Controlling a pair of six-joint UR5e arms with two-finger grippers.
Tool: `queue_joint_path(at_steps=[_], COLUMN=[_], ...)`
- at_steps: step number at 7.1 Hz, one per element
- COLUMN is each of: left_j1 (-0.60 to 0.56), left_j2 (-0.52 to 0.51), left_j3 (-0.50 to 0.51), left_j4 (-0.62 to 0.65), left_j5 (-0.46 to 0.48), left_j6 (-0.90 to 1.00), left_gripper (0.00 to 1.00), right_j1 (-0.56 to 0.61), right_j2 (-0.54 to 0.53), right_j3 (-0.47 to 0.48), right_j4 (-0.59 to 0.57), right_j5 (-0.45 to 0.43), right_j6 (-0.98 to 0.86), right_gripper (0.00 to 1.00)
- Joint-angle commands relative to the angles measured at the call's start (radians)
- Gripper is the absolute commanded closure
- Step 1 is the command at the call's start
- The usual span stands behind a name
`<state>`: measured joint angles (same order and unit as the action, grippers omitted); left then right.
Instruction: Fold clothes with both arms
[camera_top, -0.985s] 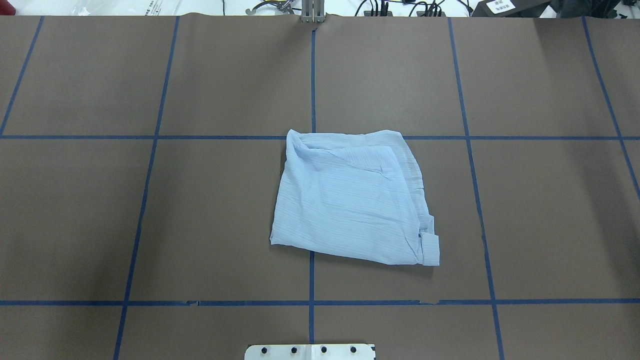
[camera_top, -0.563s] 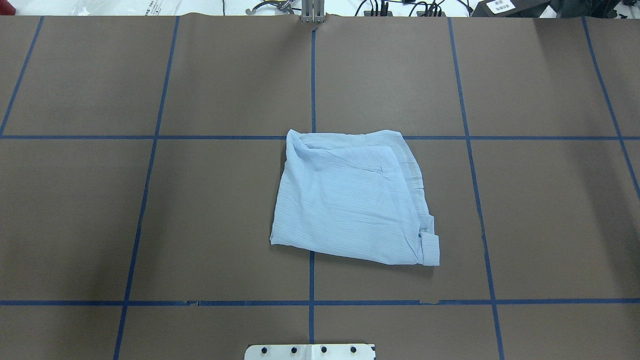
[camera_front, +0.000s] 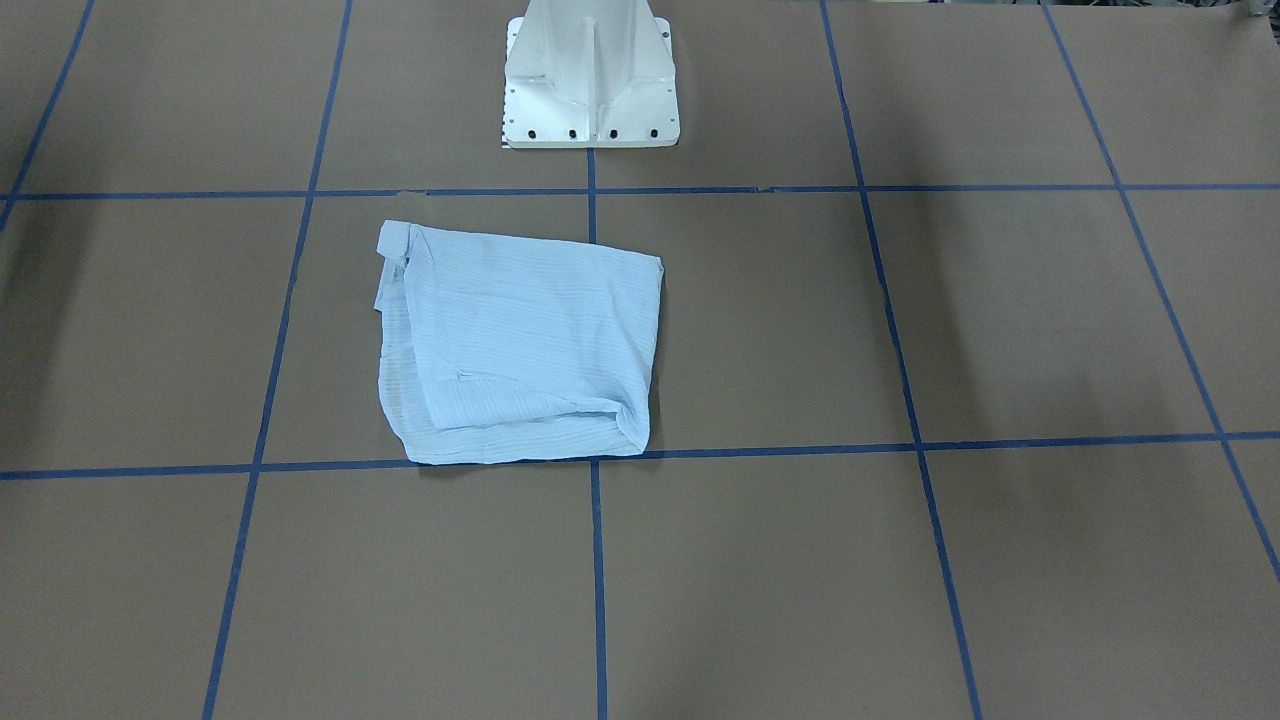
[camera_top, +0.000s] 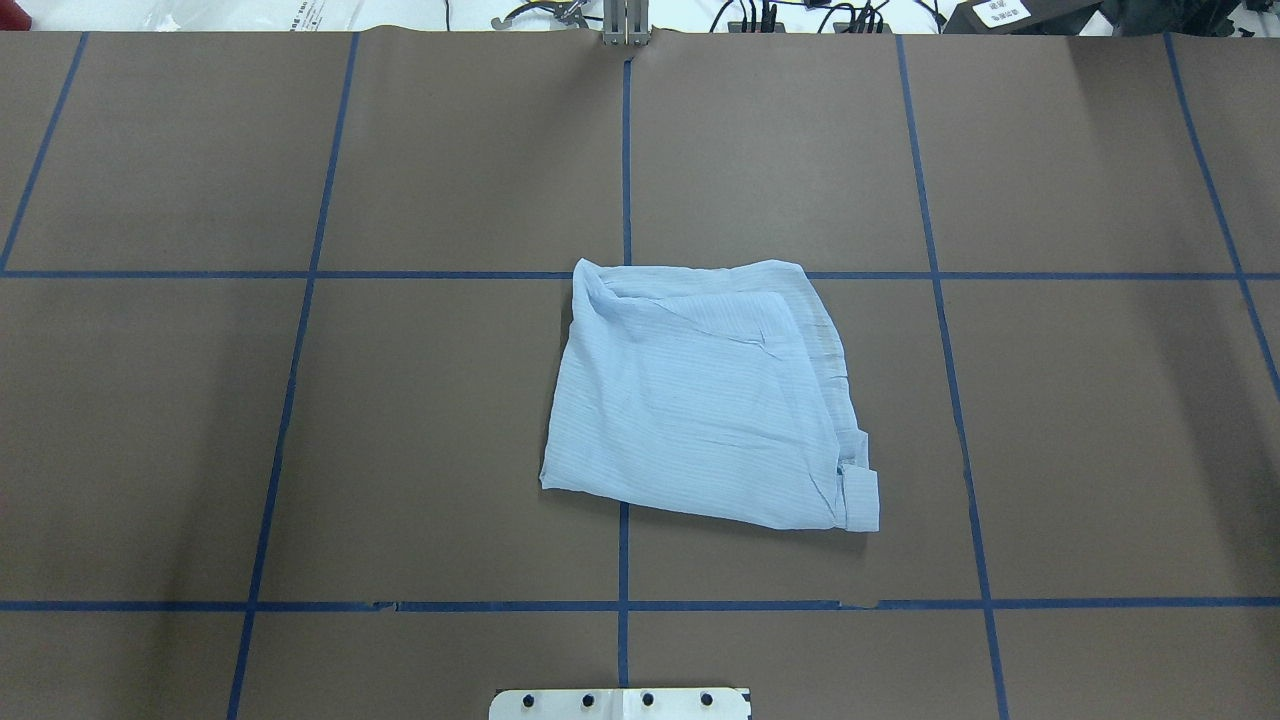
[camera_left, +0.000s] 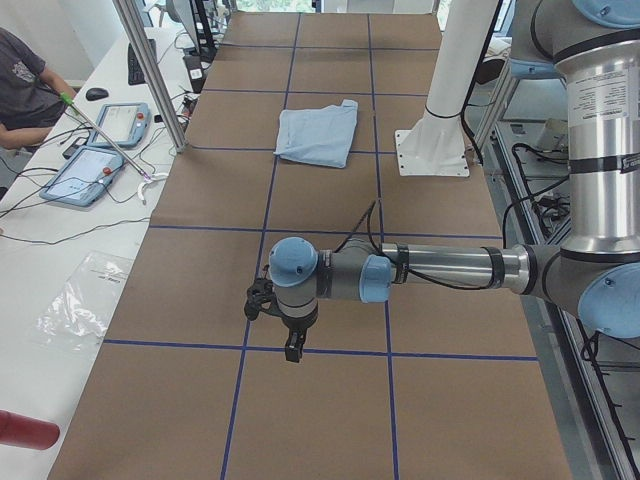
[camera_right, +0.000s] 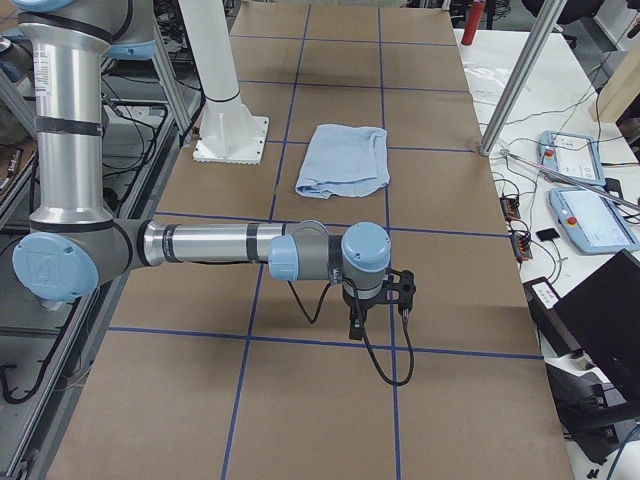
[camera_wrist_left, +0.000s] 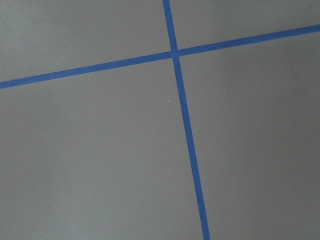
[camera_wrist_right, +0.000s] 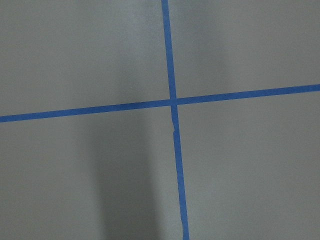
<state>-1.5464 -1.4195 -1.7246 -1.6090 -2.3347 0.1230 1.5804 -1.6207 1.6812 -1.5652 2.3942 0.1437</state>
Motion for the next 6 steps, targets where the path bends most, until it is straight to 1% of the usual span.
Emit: queue_joint_path(at_steps=[1, 6], left_j1=[0.0, 0.0], left_j2=[-0.004, -0.009], left_j3=[0.002, 0.002], left_j4=[-0.003, -0.003], left_j5=[0.0, 0.0], left_j6=[-0.003, -0.003], left_gripper=[0.0, 0.0], right_j1=[0.0, -0.003], right_j2=[-0.001, -0.001], right_j3=[0.0, -0.009], right_j4=[0.001, 0.005], right_j5=[-0.001, -0.009], right_j6=[-0.001, -0.003], right_gripper=[0.0, 0.0])
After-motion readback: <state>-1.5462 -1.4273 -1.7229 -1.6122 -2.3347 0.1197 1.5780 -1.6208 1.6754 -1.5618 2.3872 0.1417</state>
